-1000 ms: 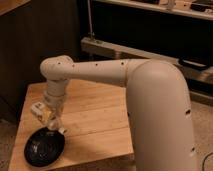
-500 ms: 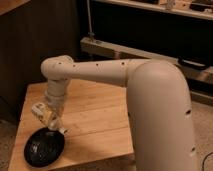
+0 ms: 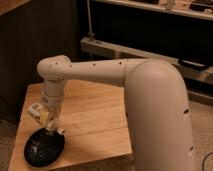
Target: Place the bottle in the ceramic bowl
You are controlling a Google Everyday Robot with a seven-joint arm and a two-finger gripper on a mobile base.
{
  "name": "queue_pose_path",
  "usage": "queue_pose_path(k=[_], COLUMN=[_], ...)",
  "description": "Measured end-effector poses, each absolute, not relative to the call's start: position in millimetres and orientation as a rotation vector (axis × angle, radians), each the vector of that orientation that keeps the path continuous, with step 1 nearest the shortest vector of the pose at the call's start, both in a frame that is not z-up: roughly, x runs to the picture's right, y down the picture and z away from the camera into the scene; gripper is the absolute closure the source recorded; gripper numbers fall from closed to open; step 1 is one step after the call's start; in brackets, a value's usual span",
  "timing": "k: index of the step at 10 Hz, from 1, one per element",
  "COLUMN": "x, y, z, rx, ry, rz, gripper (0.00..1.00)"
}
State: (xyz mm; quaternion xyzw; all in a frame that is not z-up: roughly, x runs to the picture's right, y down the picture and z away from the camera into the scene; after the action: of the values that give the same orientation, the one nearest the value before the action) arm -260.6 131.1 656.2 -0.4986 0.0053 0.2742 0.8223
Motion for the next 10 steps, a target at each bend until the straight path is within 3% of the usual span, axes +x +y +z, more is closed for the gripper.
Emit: queue_pose_path(k=[4,10], x=[-294.5,-316.8], y=[157.7,185.9], z=[629.8,660.7], rx=[-1.036,-1.014], ry=[-0.103,-0.199], rz=[0.466,0.419], gripper=[1.00,1.00])
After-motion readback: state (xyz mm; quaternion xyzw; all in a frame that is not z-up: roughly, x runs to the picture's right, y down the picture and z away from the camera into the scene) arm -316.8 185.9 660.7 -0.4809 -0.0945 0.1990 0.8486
